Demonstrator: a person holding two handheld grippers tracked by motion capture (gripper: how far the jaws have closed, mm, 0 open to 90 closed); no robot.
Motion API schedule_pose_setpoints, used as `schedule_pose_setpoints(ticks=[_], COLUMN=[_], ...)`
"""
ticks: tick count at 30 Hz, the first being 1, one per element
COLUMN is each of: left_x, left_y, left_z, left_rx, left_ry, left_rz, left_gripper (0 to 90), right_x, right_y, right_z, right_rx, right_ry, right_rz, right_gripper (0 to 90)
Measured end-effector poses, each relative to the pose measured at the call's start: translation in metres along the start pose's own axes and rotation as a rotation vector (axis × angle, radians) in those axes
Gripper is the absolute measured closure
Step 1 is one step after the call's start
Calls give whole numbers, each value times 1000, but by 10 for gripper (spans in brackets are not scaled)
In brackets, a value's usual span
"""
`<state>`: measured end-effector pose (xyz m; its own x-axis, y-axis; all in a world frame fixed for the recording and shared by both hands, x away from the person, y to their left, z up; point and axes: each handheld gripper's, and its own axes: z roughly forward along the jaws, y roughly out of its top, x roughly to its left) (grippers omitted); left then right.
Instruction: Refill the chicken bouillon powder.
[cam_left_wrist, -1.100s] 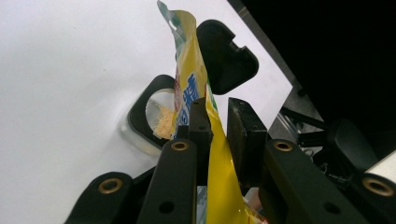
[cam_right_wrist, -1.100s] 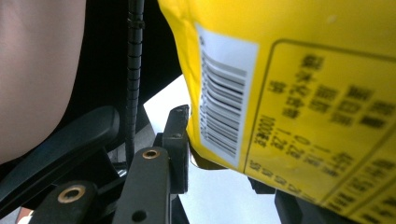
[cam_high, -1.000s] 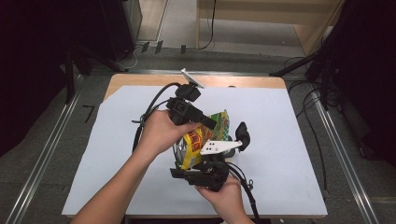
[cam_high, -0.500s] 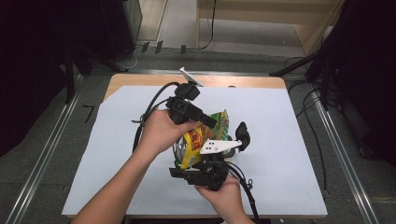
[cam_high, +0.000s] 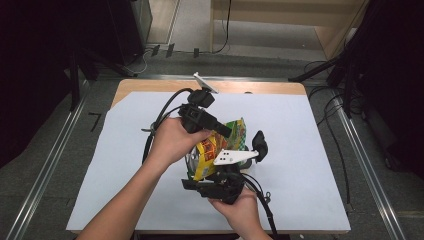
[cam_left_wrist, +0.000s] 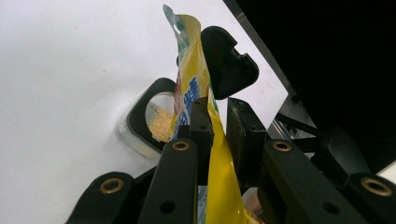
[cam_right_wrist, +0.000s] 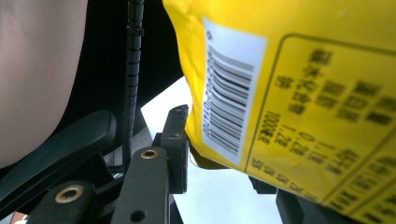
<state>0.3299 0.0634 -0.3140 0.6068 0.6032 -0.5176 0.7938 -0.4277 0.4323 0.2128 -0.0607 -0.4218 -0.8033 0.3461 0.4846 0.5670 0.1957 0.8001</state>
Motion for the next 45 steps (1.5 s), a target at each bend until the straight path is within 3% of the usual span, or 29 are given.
schedule_pose_setpoints(ticks=[14,23,29,38,45], left_x=[-1,3,12,13,16], left_y=[-1,-9,-15,-13,-11], left_z=[-2,-3,0,4,5], left_rx=[-7,-37,-69,-58,-45], left_ry=[11,-27,-65,-53,-78], left_rz=[19,47,15,4,-32], left_gripper=[809,765,771,783,768], right_x=[1,0,-1,-4,-4], right_y=[1,-1,-4,-5,-5], right_z=[-1,2,5,4,3], right_rx=[-2,5,21,23,17], right_ry=[-2,1,-6,3,16], right_rz=[-16,-20,-19,0,5], right_gripper=[669,673,673,676,678])
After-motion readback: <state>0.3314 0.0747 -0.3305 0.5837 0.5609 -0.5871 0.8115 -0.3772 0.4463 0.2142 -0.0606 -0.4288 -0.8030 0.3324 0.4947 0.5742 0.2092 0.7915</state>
